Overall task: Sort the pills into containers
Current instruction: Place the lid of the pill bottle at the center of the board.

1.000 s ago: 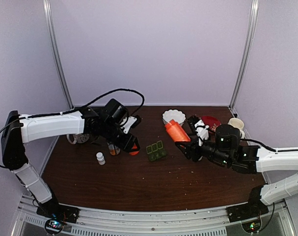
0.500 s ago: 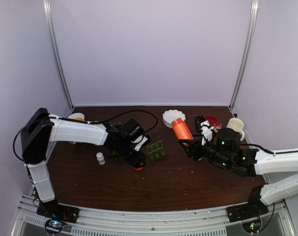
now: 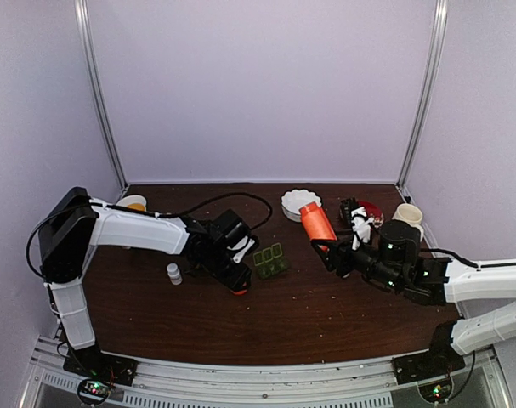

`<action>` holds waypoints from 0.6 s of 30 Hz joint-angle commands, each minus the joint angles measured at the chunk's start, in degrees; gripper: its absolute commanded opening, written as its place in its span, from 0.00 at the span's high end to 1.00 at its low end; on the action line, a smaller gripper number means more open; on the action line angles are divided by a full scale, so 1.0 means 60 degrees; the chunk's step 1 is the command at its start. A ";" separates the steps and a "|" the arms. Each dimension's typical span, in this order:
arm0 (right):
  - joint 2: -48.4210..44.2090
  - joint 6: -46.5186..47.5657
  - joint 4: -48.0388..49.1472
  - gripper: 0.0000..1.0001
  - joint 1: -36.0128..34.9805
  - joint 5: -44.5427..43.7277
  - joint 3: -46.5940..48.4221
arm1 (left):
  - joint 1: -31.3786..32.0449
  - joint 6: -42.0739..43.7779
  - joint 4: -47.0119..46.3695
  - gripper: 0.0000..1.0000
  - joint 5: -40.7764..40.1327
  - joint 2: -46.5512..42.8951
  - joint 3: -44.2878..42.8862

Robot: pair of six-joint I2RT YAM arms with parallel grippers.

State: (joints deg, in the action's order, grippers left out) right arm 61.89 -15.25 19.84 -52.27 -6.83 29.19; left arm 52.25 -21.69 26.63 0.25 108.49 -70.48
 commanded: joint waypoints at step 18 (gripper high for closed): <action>-0.0069 0.0314 0.0141 1.00 0.0055 0.0926 -0.0030 | 0.0026 -0.0132 -0.1458 0.03 -0.0307 -0.1143 0.0802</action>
State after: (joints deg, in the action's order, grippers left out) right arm 61.91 -13.80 19.79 -52.25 -2.13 29.19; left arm 52.58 -22.06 23.16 -2.04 106.54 -67.81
